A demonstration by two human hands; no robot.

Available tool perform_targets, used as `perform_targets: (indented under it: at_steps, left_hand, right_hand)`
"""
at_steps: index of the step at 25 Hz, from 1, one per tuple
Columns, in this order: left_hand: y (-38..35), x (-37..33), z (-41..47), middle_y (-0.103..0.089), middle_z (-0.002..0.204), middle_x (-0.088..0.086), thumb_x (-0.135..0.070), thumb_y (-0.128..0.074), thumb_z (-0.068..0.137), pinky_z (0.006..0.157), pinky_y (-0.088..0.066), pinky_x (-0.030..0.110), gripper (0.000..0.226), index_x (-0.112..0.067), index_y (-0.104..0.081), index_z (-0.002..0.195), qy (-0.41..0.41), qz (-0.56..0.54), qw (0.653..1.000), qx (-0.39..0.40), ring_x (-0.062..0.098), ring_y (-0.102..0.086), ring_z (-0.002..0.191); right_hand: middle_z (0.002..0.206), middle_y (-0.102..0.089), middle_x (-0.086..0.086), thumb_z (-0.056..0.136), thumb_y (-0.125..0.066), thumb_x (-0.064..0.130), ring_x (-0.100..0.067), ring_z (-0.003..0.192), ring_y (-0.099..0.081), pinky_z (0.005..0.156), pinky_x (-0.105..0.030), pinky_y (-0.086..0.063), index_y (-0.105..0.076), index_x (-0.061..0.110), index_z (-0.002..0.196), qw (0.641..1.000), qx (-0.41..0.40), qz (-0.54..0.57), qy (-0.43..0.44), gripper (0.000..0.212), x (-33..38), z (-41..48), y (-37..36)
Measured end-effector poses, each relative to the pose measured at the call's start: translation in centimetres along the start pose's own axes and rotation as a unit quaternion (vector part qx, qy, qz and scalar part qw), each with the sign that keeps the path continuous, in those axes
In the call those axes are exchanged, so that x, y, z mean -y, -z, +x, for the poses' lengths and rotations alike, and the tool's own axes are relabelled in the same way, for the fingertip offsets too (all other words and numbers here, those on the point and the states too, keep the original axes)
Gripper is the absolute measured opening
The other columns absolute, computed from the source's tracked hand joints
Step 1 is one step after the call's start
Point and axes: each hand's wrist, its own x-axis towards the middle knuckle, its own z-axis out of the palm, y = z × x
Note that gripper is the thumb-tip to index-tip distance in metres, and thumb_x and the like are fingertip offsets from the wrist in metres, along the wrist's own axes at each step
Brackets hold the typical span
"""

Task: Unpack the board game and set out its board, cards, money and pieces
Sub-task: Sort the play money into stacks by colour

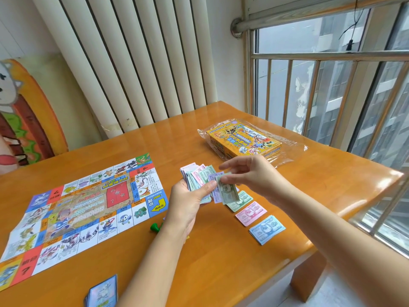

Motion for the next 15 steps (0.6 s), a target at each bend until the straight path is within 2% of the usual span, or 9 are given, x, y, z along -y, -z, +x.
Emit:
perform_targets:
  at_steps: [3,6,10,15]
  left_hand:
    - [0.1,0.1,0.1,-0.075,0.09,0.003,0.004,-0.07,0.077,0.077,-0.058,0.033,0.024,-0.012,-0.069,0.094,-0.003,-0.009,1.0,-0.006,0.021,-0.071,0.085]
    - [0.0,0.3,0.1,-0.075,0.086,-0.001,0.001,-0.074,0.074,0.074,-0.058,0.031,0.023,-0.014,-0.07,0.091,-0.033,0.027,0.999,-0.026,0.019,-0.072,0.083]
    - [0.3,0.0,0.1,-0.075,0.086,-0.003,-0.001,-0.076,0.072,0.07,-0.058,0.028,0.024,-0.016,-0.069,0.09,-0.039,0.042,0.998,-0.01,0.019,-0.072,0.083]
    - [0.1,-1.0,-0.6,-0.075,0.081,-0.004,0.005,-0.069,0.077,0.057,-0.054,0.021,0.025,-0.014,-0.067,0.092,-0.035,0.029,0.998,0.051,0.013,-0.071,0.073]
  right_hand:
    - [0.077,-0.072,-0.005,0.075,-0.076,0.013,-0.012,0.07,-0.06,0.063,-0.019,-0.047,-0.076,0.016,0.082,0.997,0.046,0.053,-0.043,0.008,-0.1,-0.3,-0.1]
    - [0.077,-0.071,-0.009,0.07,-0.077,0.018,-0.016,0.068,-0.055,0.061,-0.022,-0.044,-0.077,0.014,0.078,0.993,0.056,0.075,-0.067,0.01,-0.2,-0.4,-0.2]
    - [0.067,-0.069,-0.002,0.081,-0.072,0.012,-0.005,0.055,-0.055,0.051,-0.015,-0.041,-0.074,0.004,0.087,0.994,0.082,0.012,-0.076,0.011,0.1,-0.4,0.1]
    - [0.068,-0.069,-0.005,0.077,-0.076,0.014,-0.006,0.056,-0.056,0.052,-0.016,-0.043,-0.073,0.009,0.073,0.994,0.076,-0.016,-0.078,0.007,0.6,-0.5,0.5]
